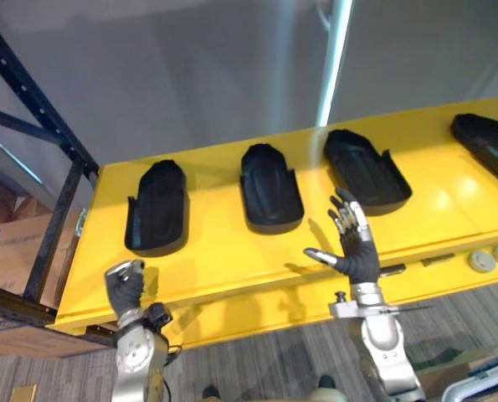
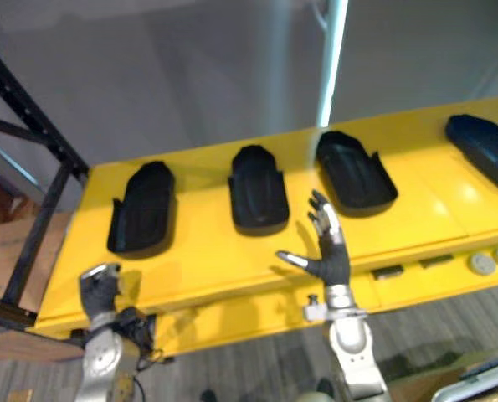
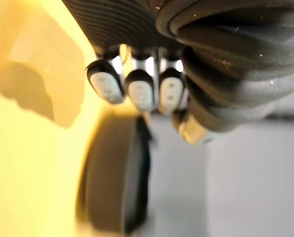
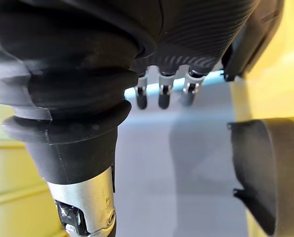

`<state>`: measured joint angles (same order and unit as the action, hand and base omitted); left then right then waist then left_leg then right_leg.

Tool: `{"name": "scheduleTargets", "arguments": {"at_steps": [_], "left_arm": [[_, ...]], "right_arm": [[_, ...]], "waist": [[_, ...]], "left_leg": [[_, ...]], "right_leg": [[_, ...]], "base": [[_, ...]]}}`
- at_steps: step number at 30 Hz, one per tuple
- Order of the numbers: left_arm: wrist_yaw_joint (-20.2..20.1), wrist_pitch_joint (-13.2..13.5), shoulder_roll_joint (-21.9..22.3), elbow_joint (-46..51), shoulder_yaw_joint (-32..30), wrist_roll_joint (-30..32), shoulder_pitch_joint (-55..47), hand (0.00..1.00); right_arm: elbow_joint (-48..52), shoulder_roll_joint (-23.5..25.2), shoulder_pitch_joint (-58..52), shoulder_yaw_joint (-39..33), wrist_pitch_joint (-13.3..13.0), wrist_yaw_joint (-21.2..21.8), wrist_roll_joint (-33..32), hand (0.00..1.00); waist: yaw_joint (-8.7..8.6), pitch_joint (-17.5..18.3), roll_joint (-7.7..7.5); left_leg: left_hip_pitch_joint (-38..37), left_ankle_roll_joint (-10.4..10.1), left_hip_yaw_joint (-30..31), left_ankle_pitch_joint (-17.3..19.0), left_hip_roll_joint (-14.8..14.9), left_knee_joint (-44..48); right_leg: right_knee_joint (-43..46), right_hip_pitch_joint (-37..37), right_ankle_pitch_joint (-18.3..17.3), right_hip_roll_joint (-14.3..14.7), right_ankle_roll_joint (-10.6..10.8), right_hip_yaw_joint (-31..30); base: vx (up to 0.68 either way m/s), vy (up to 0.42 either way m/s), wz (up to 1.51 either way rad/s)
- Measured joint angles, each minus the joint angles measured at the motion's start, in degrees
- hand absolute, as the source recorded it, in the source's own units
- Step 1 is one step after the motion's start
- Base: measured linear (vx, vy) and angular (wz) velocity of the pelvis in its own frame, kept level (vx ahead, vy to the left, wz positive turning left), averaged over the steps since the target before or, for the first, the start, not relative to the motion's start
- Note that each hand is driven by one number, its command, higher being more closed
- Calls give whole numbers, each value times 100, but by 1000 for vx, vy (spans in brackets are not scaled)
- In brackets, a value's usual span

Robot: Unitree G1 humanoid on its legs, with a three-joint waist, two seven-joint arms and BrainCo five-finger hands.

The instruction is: Walk over and take plastic housings, then place them on the shelf

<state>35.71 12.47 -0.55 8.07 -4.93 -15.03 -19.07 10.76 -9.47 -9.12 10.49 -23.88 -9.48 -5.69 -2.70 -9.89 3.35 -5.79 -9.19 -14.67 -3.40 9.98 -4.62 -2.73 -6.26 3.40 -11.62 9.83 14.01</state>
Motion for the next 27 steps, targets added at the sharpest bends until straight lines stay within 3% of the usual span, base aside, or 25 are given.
{"name": "scheduleTargets", "arguments": {"at_steps": [2,5,10,11,15,17,18,20,22,24,26,27], "left_arm": [[497,182,110,-265,-271,242,-123,100],[908,521,98,-738,-508,554,-127,100],[1808,997,122,-1991,-791,917,-95,100],[2065,1072,130,-2424,-944,917,-86,0],[2609,1201,100,-3857,-1484,856,-82,0],[2508,1188,68,-4481,-1587,591,-86,0],[2228,1115,71,-4744,-1646,354,-90,0],[1121,745,41,-5385,-1641,-249,-113,0],[507,372,44,-5761,-1566,-418,-104,0],[183,232,56,-6047,-1387,-708,-126,0],[-137,205,44,-6255,-1297,-1252,-94,0],[-226,204,34,-6278,-1251,-1340,-97,0]], "right_arm": [[-2,-2,-25,-17,0,-176,89,0],[-58,3,-37,-24,-1,-310,85,0],[-381,15,-10,-3,-9,-575,87,0],[-489,11,-10,-3,-9,-681,91,0],[-846,5,-19,1,55,-1107,462,0],[-1021,-8,-20,32,236,-1331,755,0],[-1080,-5,-21,44,349,-1457,844,0],[-1190,1,-44,5,726,-1865,946,0],[-1269,66,-178,-255,905,-2335,954,0],[-1572,273,-287,-862,910,-2848,938,0],[-2184,439,-614,-1782,863,-3543,883,0],[-2408,447,-710,-1996,813,-3630,839,0]], "waist": [[75,-21,-35],[158,-71,-115],[194,-63,-188],[193,-61,-198],[209,-45,-269],[219,-14,-323],[227,-10,-351],[271,-4,-402],[261,4,-415],[233,45,-421],[83,99,-417],[59,98,-405]], "left_leg": [[-12,-2,30,0,1,0],[4,-13,180,-7,0,-1],[58,-21,295,-11,2,-4],[77,-28,300,-17,10,-4],[67,-32,303,-19,40,-4],[62,-38,299,-22,54,-4],[47,-40,290,-23,60,-4],[-41,-51,184,-15,89,-9],[-95,-59,88,-8,103,-29],[-141,-78,-97,16,123,-30],[-201,-79,-300,56,135,-30],[-240,-87,-362,77,138,-30]], "right_leg": [[0,-52,-20,1,6,32],[20,-137,-74,1,15,182],[35,-174,-119,5,-6,317],[35,-159,-119,14,-7,320],[36,-170,-136,42,-36,319],[39,-171,-138,53,-40,314],[45,-176,-140,58,-43,305],[92,-166,-154,73,-63,197],[123,-129,-170,83,-88,98],[148,-36,-185,96,-108,-89],[200,67,-183,108,-106,-293],[205,68,-182,112,-106,-345]], "base": [[21,2,11],[13,-2,21],[4,-1,15],[10,-3,6],[0,0,0],[0,0,0],[-20,-4,-7],[-35,-1,-20],[-49,2,-32],[-56,7,-43],[-23,12,-43],[6,20,-41]]}}
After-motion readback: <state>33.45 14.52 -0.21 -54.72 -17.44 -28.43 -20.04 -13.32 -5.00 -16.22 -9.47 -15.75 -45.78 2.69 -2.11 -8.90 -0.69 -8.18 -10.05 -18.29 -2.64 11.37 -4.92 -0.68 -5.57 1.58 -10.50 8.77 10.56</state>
